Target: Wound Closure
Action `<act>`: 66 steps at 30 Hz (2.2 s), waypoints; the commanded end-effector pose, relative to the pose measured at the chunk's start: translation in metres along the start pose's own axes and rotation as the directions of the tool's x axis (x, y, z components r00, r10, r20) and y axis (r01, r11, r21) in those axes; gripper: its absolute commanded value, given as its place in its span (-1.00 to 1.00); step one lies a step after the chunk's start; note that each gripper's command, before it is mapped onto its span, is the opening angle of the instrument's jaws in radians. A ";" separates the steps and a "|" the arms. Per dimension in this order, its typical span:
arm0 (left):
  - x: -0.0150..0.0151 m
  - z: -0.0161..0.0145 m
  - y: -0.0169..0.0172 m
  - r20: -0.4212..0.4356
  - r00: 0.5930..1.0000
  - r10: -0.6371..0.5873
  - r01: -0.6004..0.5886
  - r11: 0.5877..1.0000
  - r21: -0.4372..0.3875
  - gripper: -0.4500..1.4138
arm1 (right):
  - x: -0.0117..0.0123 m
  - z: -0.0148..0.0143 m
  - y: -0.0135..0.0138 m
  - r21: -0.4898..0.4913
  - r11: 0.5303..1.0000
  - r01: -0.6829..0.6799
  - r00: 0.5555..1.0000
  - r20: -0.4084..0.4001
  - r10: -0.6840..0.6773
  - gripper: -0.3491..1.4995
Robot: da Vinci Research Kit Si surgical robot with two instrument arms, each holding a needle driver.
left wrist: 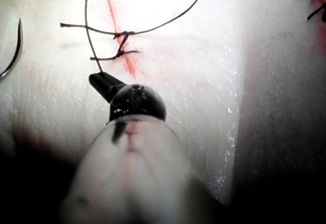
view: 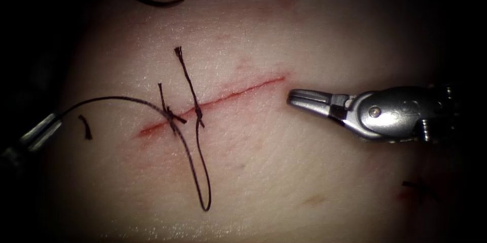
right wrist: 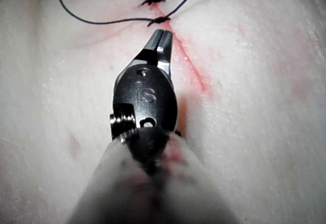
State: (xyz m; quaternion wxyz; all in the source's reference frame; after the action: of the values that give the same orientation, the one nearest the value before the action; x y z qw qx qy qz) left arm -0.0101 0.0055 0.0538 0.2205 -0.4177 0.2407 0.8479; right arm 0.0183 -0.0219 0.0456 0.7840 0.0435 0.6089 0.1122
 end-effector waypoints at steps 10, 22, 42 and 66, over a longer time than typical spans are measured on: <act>0.0003 0.0005 0.0008 -0.035 0.999 0.004 -0.005 0.999 -0.047 -1.00 | -0.0005 0.0026 -0.0008 -0.002 1.000 0.003 1.000 -0.007 -0.003 -0.49; 0.0034 0.0028 0.0017 -0.108 0.994 -0.001 -0.008 0.997 -0.079 -1.00 | -0.0014 0.0091 -0.0020 0.047 0.999 0.012 0.999 -0.035 -0.010 -0.80; 0.0048 0.0090 0.0039 -0.042 0.993 0.109 -0.114 0.986 -0.121 -1.00 | 0.0014 0.0120 -0.0053 0.183 0.983 0.003 0.984 -0.175 0.029 -1.00; 0.0035 0.0107 0.0083 0.046 0.984 0.175 -0.170 0.981 -0.091 -1.00 | 0.0045 0.0132 -0.0047 0.037 0.997 -0.065 0.946 -0.315 0.074 -1.00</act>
State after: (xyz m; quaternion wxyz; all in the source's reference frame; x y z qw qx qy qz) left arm -0.0228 0.0055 0.0579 0.1342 -0.3799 0.2334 0.8850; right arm 0.0320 -0.0240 0.0434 0.6723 0.0544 0.7251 0.1387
